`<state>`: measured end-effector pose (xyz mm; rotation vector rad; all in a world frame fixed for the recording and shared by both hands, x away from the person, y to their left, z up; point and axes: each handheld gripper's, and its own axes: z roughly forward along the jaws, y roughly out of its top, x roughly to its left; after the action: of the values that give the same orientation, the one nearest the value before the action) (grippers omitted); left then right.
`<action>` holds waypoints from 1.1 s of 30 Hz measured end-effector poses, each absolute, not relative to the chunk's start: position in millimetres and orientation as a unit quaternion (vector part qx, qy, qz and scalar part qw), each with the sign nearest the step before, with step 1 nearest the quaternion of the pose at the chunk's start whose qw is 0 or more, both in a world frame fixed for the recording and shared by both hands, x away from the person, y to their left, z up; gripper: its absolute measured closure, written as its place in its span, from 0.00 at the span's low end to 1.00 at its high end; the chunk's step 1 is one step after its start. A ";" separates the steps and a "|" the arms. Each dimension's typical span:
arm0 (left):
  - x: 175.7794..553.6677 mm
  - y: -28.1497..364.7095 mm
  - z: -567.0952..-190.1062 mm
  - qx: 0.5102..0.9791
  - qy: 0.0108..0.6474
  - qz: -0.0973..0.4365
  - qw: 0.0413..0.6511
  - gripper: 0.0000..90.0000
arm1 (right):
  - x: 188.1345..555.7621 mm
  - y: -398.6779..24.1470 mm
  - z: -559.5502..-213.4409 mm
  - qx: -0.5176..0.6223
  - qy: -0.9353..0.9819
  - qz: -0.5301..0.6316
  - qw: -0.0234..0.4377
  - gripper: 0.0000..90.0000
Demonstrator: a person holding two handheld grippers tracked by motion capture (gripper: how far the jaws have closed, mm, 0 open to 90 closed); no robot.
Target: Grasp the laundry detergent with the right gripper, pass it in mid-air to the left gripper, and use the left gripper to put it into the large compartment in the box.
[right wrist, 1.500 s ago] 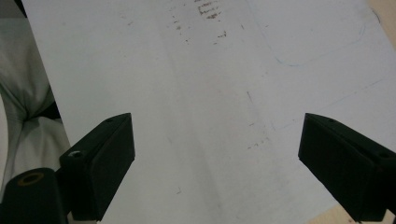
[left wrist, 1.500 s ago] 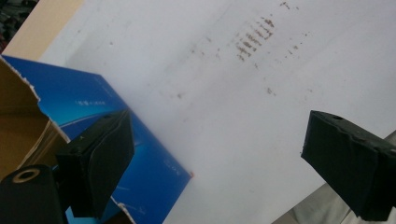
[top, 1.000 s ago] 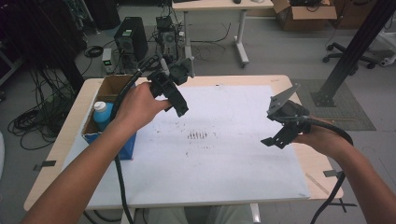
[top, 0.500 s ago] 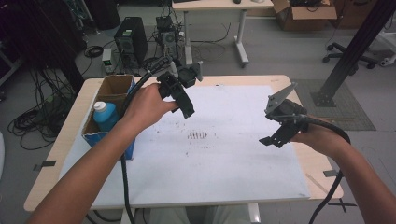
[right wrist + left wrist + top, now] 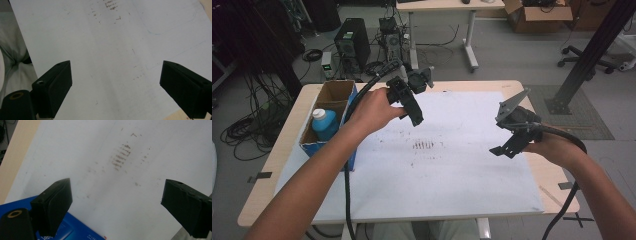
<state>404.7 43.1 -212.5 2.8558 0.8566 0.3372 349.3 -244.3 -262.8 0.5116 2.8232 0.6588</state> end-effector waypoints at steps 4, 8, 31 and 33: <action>405.5 43.0 -214.1 0.950 0.283 0.113 0.072 0.11 | 350.4 -244.3 -264.2 0.173 0.955 0.220 0.097 0.11; 405.3 43.9 -215.3 0.950 0.283 0.112 0.070 0.11 | 351.5 -244.2 -264.9 0.173 0.956 0.218 0.097 0.11; 403.5 42.4 -213.9 0.952 0.275 0.114 0.072 0.11 | 349.7 -241.9 -264.5 0.172 0.955 0.219 0.097 0.12; 403.3 42.1 -214.1 0.952 0.273 0.115 0.073 0.11 | 349.8 -242.0 -264.3 0.172 0.955 0.220 0.097 0.12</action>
<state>403.3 42.1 -214.1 2.8600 0.8205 0.3447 349.8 -242.0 -264.3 0.5097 2.8284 0.6518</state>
